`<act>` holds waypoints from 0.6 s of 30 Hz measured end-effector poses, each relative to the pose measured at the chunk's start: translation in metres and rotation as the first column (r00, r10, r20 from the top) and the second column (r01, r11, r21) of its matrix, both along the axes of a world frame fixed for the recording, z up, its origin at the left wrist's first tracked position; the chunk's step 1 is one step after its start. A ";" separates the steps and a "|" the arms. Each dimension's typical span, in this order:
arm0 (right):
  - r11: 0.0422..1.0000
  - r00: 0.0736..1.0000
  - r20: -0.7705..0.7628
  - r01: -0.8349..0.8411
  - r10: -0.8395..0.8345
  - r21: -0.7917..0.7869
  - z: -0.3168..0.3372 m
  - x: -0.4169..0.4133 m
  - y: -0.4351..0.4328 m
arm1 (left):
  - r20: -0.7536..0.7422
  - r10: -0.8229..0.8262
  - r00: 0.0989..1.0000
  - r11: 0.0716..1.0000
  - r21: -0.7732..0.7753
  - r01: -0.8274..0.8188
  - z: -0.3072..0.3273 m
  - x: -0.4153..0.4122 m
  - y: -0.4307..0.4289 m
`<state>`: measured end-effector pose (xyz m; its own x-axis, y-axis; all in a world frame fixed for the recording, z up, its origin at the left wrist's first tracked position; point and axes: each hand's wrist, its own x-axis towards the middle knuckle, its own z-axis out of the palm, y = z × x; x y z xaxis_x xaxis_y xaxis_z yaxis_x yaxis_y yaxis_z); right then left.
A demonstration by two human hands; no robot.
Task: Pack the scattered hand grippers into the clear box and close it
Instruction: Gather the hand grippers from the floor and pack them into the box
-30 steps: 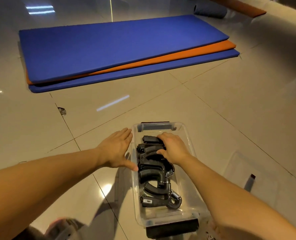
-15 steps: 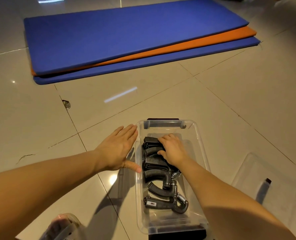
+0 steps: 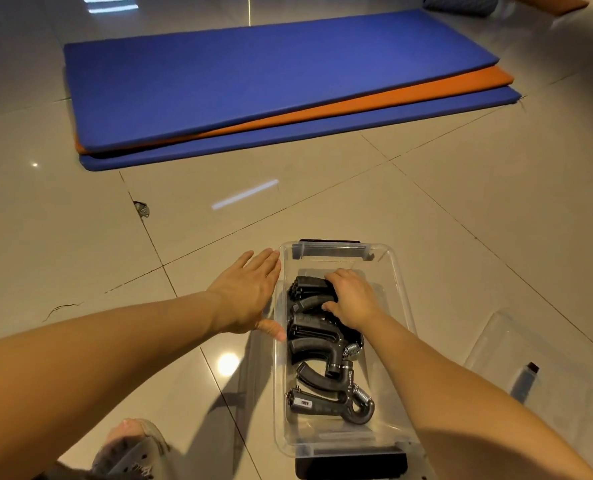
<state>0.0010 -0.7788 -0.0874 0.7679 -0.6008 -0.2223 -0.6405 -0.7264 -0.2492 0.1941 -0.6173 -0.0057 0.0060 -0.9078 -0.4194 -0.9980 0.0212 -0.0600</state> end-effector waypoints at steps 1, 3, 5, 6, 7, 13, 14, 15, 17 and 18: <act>1.000 1.000 0.013 0.012 -0.011 -0.011 0.008 -0.001 0.001 | 0.013 0.006 1.000 1.000 0.017 -0.006 0.004 -0.004 0.000; 0.999 0.998 0.058 0.030 -0.027 -0.045 0.027 -0.005 0.002 | 0.026 0.020 0.999 1.000 0.022 -0.020 0.013 -0.010 0.004; 0.996 0.993 0.108 0.047 -0.039 -0.075 0.051 -0.009 0.004 | 0.015 0.052 0.999 0.999 -0.014 -0.052 0.025 -0.013 0.012; 0.995 0.989 0.137 0.058 -0.047 -0.083 0.064 -0.010 0.005 | 0.001 0.085 0.996 0.996 -0.041 -0.085 0.032 -0.013 0.017; 0.994 0.984 0.167 0.070 -0.054 -0.087 0.077 -0.011 0.008 | -0.014 0.123 0.992 0.990 -0.071 -0.124 0.039 -0.013 0.022; 0.993 0.950 0.310 0.002 0.036 -0.122 0.162 0.009 0.058 | -0.098 0.362 0.927 0.883 -0.285 -0.374 0.087 -0.010 0.077; 0.993 0.941 0.333 -0.019 0.057 -0.116 0.175 0.014 0.072 | -0.118 0.406 0.906 0.855 -0.302 -0.422 0.093 -0.012 0.093; 0.994 0.932 0.353 -0.042 0.077 -0.105 0.187 0.020 0.087 | -0.137 0.448 0.883 0.825 -0.316 -0.468 0.100 -0.015 0.111; 0.994 0.920 0.377 -0.088 0.105 -0.063 0.206 0.030 0.115 | -0.170 0.514 0.841 0.772 -0.335 -0.540 0.108 -0.018 0.143; 0.991 0.913 0.385 -0.129 0.135 -0.042 0.217 0.033 0.136 | -0.177 0.553 0.814 0.742 -0.340 -0.578 0.116 -0.022 0.166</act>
<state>0.0344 -0.6426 0.1292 0.8648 -0.4886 0.1158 -0.3943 -0.8035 -0.4460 0.1717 -0.4509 0.1106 0.5532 -0.8293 -0.0794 -0.8214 -0.5589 0.1138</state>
